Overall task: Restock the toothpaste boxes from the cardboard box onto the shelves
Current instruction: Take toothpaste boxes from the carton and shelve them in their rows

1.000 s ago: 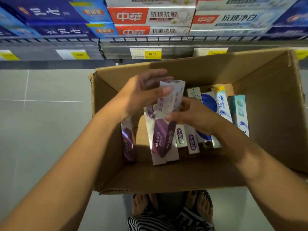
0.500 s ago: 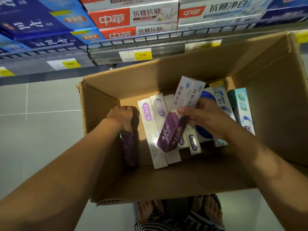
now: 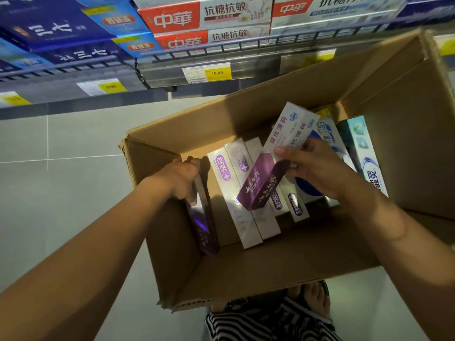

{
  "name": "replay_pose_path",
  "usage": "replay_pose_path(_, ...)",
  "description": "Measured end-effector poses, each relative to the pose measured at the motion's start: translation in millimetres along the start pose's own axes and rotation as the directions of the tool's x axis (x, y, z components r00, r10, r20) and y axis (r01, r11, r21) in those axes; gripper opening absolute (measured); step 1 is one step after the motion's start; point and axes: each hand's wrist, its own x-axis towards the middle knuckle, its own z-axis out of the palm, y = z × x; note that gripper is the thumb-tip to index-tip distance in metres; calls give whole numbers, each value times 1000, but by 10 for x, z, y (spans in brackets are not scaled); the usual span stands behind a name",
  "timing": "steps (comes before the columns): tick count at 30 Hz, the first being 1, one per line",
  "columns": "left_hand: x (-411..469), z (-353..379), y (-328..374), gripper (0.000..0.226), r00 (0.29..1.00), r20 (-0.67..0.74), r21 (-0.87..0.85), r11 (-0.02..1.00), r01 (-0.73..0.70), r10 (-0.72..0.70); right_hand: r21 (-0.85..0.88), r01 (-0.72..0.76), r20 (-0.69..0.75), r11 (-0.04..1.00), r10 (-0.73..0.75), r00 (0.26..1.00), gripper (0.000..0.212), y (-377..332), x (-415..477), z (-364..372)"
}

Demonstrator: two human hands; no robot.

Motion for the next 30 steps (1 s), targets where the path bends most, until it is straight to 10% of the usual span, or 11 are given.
replay_pose_path(14,-1049,-437,183,40,982,-188,-678,724,-127,-4,-6,-18,-60,1000,17,998,38,-606,-789,244)
replay_pose_path(21,-2652,-1238,251,39,927,-311,-938,228,-263,-210,-34,49,-212,998,-55,976,34,-1951,-1736,776)
replay_pose_path(25,-3686,-1806,287,52,904,-312,-937,-60,-343,-290,14,84,-226,996,-79,971,69,-2944,-2342,1199)
replay_pose_path(30,-4949,-2561,352,50,841,-397,-848,-203,-489,-367,130,193,-189,973,-167,968,25,-4157,-3161,1717)
